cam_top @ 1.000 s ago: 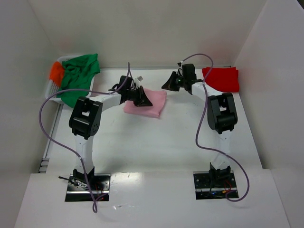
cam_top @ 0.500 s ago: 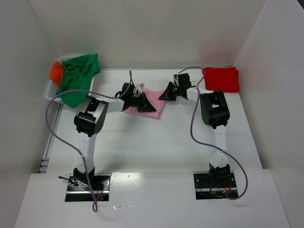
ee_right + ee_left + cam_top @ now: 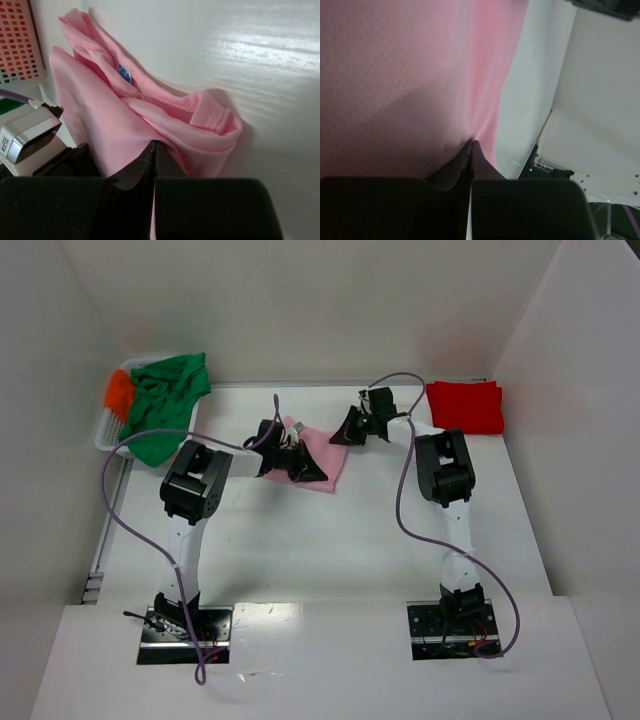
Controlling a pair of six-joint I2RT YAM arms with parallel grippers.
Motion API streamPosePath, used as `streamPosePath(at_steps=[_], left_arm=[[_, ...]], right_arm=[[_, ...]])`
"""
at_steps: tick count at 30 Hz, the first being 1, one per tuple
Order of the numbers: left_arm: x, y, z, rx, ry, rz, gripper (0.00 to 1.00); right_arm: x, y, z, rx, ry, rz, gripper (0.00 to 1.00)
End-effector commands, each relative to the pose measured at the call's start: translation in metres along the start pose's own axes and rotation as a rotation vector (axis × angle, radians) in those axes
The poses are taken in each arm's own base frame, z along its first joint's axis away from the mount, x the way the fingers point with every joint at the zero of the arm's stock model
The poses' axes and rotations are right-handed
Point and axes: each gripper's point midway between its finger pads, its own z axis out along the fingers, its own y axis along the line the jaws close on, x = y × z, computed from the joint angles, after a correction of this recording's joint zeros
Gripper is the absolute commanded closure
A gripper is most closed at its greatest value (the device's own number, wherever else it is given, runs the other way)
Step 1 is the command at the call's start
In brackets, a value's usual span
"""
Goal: Fold and stack the t-shirts
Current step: Smooth out wrinkles on the folded tshirt
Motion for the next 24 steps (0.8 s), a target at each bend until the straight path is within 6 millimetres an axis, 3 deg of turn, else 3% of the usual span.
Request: streamPosePath(at_steps=[1,2,4,6,7,10,11,13,15,16,19,20,24], left_arm=[[0.001,0.002,-0.006,-0.020,0.029,0.049,1.00],[0.004,-0.006,-0.010,0.001,0.045,0.063,0.99],[-0.010,-0.030,-0.030,0.048,0.016,0.116,0.96],[-0.016,-0.050,-0.046,0.075,0.001,0.181,0.88],[-0.020,-0.065,-0.060,0.078,-0.014,0.214,0.84],[-0.040,-0.085,-0.092,0.075,-0.072,0.318,0.64],[-0.046,-0.083,-0.099,0.063,-0.093,0.334,0.59],[-0.062,-0.074,-0.117,0.034,-0.140,0.366,0.44],[-0.082,-0.063,-0.137,0.004,-0.192,0.367,0.42],[-0.085,-0.057,-0.143,-0.007,-0.200,0.347,0.40],[-0.096,-0.037,-0.158,-0.079,-0.230,0.360,0.32],[-0.105,-0.028,-0.162,-0.152,-0.257,0.405,0.32],[-0.114,0.006,-0.170,-0.340,-0.269,0.420,0.26]], right_arm=[[-0.018,0.004,0.003,0.038,-0.043,-0.070,1.00],[-0.030,0.008,-0.002,0.035,-0.060,-0.072,1.00],[-0.041,0.013,-0.008,0.032,-0.075,-0.084,1.00],[-0.060,0.033,-0.025,0.011,-0.117,-0.115,1.00],[-0.068,0.035,-0.032,0.015,-0.141,-0.118,1.00],[-0.099,0.056,-0.061,0.022,-0.232,-0.166,0.94],[-0.103,0.054,-0.065,0.028,-0.237,-0.175,0.92],[-0.110,0.068,-0.078,0.026,-0.259,-0.196,0.88],[-0.111,0.068,-0.086,0.034,-0.262,-0.201,0.82],[-0.108,0.068,-0.089,0.036,-0.260,-0.208,0.75],[-0.093,0.064,-0.099,0.059,-0.246,-0.192,0.56],[-0.081,0.061,-0.105,0.069,-0.231,-0.180,0.38],[-0.050,0.057,-0.115,0.106,-0.220,-0.176,0.28]])
